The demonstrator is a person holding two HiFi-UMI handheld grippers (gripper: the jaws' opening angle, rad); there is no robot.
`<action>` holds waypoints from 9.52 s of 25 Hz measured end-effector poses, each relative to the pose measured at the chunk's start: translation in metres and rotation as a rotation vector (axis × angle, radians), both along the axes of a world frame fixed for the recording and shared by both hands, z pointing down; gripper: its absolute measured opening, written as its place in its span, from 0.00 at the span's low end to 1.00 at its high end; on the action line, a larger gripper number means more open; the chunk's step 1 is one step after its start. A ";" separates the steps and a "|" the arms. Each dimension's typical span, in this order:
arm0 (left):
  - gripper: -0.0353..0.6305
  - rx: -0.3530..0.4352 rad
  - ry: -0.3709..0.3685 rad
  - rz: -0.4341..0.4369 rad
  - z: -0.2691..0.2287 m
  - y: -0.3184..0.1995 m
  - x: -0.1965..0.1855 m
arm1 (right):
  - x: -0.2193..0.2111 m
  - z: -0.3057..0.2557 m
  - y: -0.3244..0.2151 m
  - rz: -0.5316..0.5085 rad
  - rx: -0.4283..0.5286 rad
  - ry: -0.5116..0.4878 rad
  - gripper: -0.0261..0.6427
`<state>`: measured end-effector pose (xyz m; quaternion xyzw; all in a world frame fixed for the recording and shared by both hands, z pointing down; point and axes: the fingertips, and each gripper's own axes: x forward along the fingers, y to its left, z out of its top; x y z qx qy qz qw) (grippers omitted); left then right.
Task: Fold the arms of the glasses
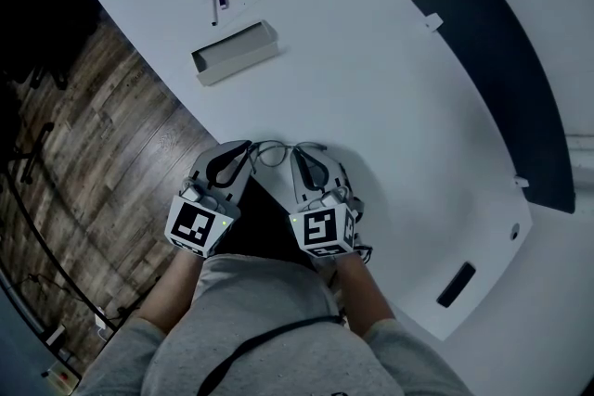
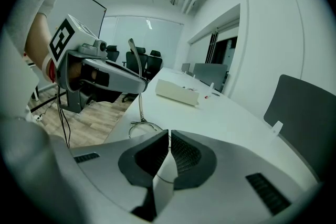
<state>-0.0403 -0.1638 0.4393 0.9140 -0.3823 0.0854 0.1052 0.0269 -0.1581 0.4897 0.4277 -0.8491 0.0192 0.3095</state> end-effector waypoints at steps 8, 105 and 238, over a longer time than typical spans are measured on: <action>0.11 -0.003 -0.017 0.001 0.002 0.000 0.000 | 0.005 -0.010 0.000 0.037 -0.002 -0.134 0.08; 0.16 0.082 -0.199 0.263 0.028 0.016 0.063 | 0.034 -0.056 0.015 0.073 -0.046 -0.366 0.11; 0.08 0.028 -0.016 -0.036 -0.012 0.094 0.000 | 0.013 -0.064 0.102 -0.028 -0.031 -0.415 0.07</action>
